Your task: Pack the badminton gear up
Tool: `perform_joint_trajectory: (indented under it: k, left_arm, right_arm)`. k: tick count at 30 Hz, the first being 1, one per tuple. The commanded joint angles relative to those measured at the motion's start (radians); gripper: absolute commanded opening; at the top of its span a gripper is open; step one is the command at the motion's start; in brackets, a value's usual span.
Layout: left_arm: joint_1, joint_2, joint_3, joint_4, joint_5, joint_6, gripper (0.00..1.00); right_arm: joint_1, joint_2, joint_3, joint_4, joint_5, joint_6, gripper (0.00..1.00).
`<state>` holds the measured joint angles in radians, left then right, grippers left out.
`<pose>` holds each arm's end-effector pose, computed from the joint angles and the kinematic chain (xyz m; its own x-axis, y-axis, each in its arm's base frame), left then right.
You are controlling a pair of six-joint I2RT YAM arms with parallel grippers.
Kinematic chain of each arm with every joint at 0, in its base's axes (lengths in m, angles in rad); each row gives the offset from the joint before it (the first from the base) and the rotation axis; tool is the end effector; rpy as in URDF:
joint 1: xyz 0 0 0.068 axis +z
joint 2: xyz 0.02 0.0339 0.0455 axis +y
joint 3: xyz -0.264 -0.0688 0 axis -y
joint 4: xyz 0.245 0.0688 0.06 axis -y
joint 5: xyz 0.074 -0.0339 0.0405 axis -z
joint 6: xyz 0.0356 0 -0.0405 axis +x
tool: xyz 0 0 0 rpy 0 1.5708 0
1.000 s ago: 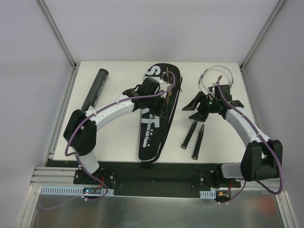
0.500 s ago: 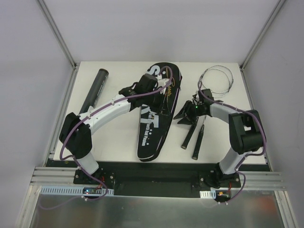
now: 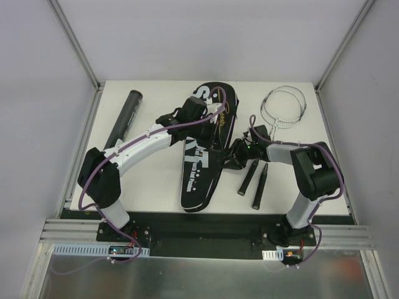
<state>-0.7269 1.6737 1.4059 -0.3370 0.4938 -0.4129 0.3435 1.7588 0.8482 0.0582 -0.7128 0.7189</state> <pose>0.2772 -0.2691 0.3092 -0.7409 0.1861 -0.6453 0.6324 0.5170 -0.5769 0.3061 0.1342 0.1401 -0.9681 0.1828 -0.1711 -0.0299 0.5939 0.8039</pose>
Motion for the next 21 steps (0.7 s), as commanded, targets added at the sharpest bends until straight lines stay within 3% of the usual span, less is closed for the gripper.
perform_joint_trajectory:
  k: [1,12,21]
  left_arm:
    - [-0.003,-0.016,0.044,0.024,0.025,-0.023,0.00]
    - [-0.005,-0.008,0.047,0.024,0.029,-0.037,0.00]
    - [-0.008,-0.019,0.033,0.026,0.029,-0.040,0.00]
  right_arm:
    - [0.040,-0.099,-0.057,0.065,-0.010,0.074,0.43]
    - [0.124,-0.148,-0.164,0.205,0.024,0.230,0.44]
    - [0.147,-0.170,-0.216,0.221,0.072,0.271,0.45]
